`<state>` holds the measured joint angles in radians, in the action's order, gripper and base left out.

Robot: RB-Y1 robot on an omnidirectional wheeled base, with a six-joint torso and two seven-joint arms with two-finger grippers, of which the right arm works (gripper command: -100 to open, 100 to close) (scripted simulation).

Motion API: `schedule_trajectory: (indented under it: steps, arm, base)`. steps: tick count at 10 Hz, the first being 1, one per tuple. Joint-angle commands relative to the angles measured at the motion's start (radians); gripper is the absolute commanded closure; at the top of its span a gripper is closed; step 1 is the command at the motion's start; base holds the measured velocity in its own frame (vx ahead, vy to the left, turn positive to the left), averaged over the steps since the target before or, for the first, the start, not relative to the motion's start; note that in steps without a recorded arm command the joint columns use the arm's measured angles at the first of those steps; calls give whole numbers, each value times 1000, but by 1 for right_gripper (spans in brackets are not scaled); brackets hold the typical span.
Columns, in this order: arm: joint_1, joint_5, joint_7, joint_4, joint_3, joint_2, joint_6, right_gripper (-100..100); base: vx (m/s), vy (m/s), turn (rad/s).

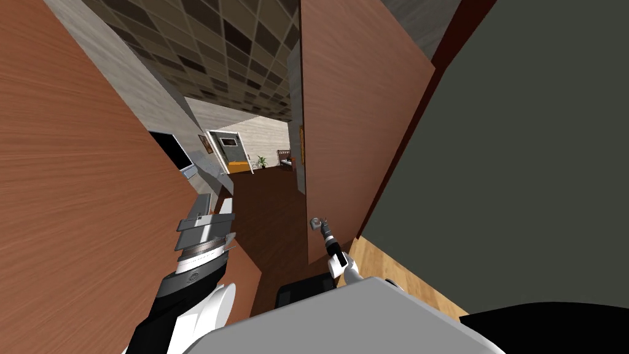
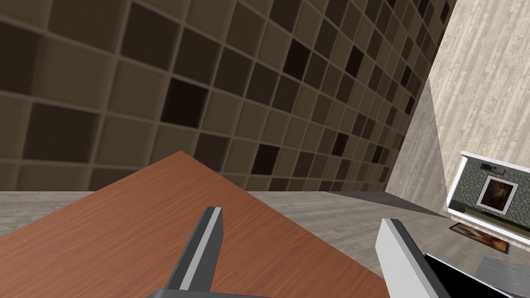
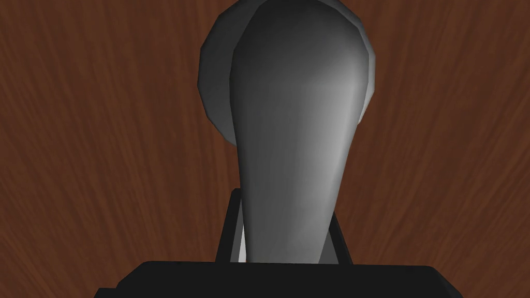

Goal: Push the door open

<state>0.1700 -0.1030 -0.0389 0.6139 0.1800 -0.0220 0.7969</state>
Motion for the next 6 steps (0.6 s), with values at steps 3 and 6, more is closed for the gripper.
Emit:
schedule_trajectory:
  steps: [3, 6]
  arm:
    - [9, -11, -19, -5, -32, 26, 2, 100]
    - [9, -23, -25, -9, -38, 1, 6, 100]
  base:
    - [141, 116, -68]
    - [137, 16, -71]
